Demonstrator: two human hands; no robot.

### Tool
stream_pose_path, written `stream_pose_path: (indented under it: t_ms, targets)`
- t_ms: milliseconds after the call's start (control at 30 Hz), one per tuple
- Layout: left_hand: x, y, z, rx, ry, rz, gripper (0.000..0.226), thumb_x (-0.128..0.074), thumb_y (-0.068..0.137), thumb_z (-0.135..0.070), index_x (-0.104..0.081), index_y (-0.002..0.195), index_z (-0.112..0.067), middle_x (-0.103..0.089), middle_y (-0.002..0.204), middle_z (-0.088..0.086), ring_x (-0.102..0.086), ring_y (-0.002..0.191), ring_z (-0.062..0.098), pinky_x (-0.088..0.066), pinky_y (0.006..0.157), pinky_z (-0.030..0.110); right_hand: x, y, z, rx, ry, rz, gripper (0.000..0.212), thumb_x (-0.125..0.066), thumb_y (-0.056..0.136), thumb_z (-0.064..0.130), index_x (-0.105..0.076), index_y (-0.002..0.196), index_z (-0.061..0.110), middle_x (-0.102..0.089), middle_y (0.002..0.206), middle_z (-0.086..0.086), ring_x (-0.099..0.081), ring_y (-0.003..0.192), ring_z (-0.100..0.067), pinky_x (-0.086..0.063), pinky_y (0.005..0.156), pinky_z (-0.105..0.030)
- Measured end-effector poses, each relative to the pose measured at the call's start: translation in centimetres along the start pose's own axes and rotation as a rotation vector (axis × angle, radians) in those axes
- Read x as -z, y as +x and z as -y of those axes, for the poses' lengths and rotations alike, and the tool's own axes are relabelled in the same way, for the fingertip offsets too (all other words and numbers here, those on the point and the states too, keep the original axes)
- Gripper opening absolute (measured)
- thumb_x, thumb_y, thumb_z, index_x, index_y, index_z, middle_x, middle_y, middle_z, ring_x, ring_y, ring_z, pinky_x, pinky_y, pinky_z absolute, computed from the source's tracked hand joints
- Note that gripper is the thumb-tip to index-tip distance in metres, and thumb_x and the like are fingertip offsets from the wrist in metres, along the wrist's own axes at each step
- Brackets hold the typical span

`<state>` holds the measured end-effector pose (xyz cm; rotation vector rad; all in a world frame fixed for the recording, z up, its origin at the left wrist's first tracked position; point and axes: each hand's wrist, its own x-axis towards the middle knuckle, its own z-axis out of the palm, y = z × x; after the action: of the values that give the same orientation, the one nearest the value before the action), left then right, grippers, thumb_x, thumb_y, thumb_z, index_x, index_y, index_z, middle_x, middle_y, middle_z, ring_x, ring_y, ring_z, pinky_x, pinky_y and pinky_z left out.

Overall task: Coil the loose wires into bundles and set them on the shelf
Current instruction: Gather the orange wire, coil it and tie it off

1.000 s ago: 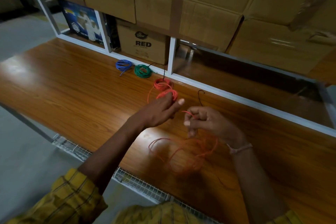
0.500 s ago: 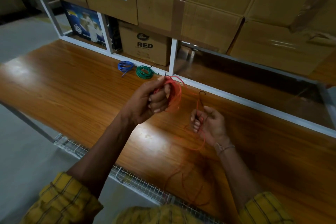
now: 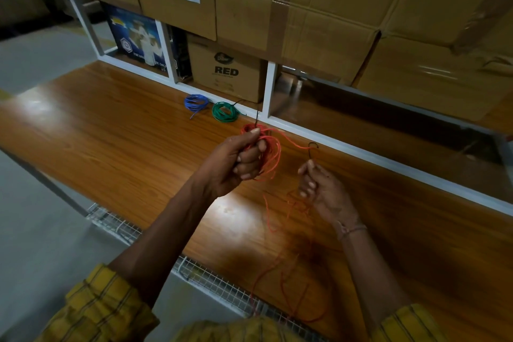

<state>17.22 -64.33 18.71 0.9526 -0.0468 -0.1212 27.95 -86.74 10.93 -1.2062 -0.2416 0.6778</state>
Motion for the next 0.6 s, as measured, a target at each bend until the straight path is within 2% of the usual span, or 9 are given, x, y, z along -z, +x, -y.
stream_pose_path:
  t_ms: [67, 167, 233, 300, 333, 400, 467, 533, 600]
  targets:
    - [-0.8, 0.0, -0.1, 0.020, -0.107, 0.006, 0.039, -0.039, 0.111, -0.031, -0.062, 0.089, -0.010, -0.034, 0.046, -0.011, -0.016, 0.039, 0.007, -0.025, 0.039, 0.020, -0.3, 0.5, -0.4, -0.056, -0.066, -0.058, 0.032, -0.051, 0.102, 0.037, -0.063, 0.092, 0.009, -0.031, 0.061, 0.004, -0.027, 0.048, -0.007, -0.027, 0.041, -0.019]
    - [-2.1, 0.4, -0.1, 0.003, -0.164, 0.019, 0.042, -0.037, 0.113, -0.031, -0.063, 0.089, -0.009, -0.034, 0.046, -0.010, -0.020, 0.037, 0.006, -0.026, 0.041, 0.020, -1.8, 0.6, -1.8, -0.174, -0.353, -0.013, 0.040, -0.049, 0.106, 0.041, -0.063, 0.084, 0.011, -0.032, 0.055, 0.007, -0.022, 0.042, -0.006, -0.017, 0.039, -0.019]
    - [-2.5, 1.1, 0.0, -0.027, -0.209, 0.019, 0.042, -0.035, 0.114, -0.031, -0.064, 0.094, -0.008, -0.037, 0.050, -0.009, -0.031, 0.036, 0.003, -0.033, 0.044, 0.019, -3.4, 0.2, -3.0, -0.157, -0.602, 0.069, 0.046, -0.049, 0.106, 0.044, -0.066, 0.074, 0.015, -0.040, 0.051, 0.009, -0.032, 0.041, -0.005, -0.024, 0.043, -0.021]
    - [-2.7, 1.8, 0.0, -0.090, -0.225, -0.019, 0.038, -0.034, 0.115, -0.028, -0.062, 0.106, -0.004, -0.045, 0.060, -0.006, -0.042, 0.046, 0.005, -0.044, 0.054, 0.021, -5.1, -0.7, -3.8, -0.095, -0.873, 0.170, 0.047, -0.049, 0.104, 0.044, -0.068, 0.069, 0.018, -0.051, 0.056, 0.010, -0.045, 0.049, 0.000, -0.035, 0.057, -0.024]
    - [-2.5, 2.1, 0.1, -0.126, -0.196, -0.064, 0.036, -0.034, 0.115, -0.027, -0.061, 0.113, -0.003, -0.050, 0.068, -0.003, -0.050, 0.054, 0.008, -0.050, 0.061, 0.024, -5.9, -1.2, -3.8, -0.074, -0.992, 0.219, 0.046, -0.048, 0.106, 0.039, -0.068, 0.071, 0.018, -0.055, 0.061, 0.009, -0.051, 0.055, 0.004, -0.037, 0.063, -0.021]
    - [-1.9, 2.6, 0.4, -0.182, -0.055, -0.171, 0.037, -0.034, 0.116, -0.026, -0.057, 0.124, 0.001, -0.064, 0.086, 0.006, -0.065, 0.076, 0.017, -0.059, 0.076, 0.032, -6.9, -2.1, -3.2, 0.023, -1.149, 0.268, 0.043, -0.047, 0.109, 0.032, -0.068, 0.076, 0.014, -0.060, 0.068, 0.010, -0.054, 0.064, 0.011, -0.037, 0.067, -0.016]
    - [-1.1, 2.8, 0.7, -0.215, 0.245, -0.238, 0.048, -0.029, 0.116, -0.035, -0.054, 0.131, 0.003, -0.072, 0.105, 0.016, -0.072, 0.098, 0.031, -0.059, 0.091, 0.041, -7.6, -3.3, -1.8, 0.118, -1.171, 0.290, 0.037, -0.049, 0.108, 0.030, -0.068, 0.080, 0.015, -0.060, 0.069, 0.014, -0.055, 0.066, 0.009, -0.040, 0.068, -0.021]
    - [-0.6, 2.5, 1.2, -0.196, 0.584, -0.244, 0.067, -0.019, 0.113, -0.052, -0.055, 0.132, 0.001, -0.073, 0.117, 0.018, -0.072, 0.111, 0.033, -0.056, 0.102, 0.045, -7.6, -4.3, -0.2, 0.139, -1.063, 0.301, 0.030, -0.056, 0.105, 0.029, -0.069, 0.083, 0.013, -0.059, 0.067, 0.012, -0.054, 0.060, 0.001, -0.042, 0.061, -0.024]
    - [-0.2, 1.8, 1.5, -0.134, 0.819, -0.210, 0.080, -0.010, 0.106, -0.062, -0.057, 0.131, -0.002, -0.073, 0.115, 0.016, -0.071, 0.110, 0.029, -0.054, 0.105, 0.045, -7.1, -4.9, 1.7, 0.086, -0.833, 0.285, 0.024, -0.061, 0.102, 0.026, -0.068, 0.085, 0.011, -0.054, 0.059, 0.009, -0.049, 0.048, -0.003, -0.038, 0.047, -0.022]
